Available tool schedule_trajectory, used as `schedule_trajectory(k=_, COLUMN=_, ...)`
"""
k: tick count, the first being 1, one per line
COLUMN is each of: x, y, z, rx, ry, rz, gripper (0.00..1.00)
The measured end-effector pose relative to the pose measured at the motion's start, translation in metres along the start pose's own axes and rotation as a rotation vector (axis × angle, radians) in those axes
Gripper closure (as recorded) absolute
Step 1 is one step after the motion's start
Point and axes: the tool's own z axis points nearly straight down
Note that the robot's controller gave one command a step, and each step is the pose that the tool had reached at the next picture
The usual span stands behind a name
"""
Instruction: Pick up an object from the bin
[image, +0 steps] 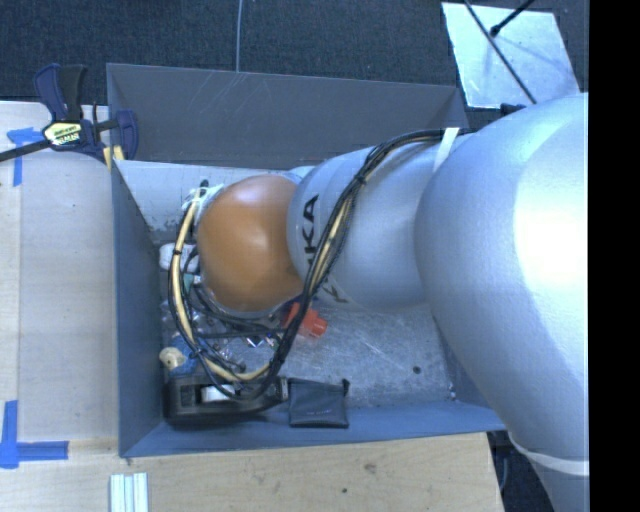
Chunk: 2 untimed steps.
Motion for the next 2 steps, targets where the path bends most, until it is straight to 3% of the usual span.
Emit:
schedule_trajectory(k=1, x=-0.005, y=-0.001, z=-0.001, rx=0.002, ry=-0.024, rz=0.007, gripper=1.0)
schedule_trajectory(k=2, x=-0.016, y=-0.006, z=-0.031, rx=-0.012, ry=0.014, rz=0.129, gripper=1.0)
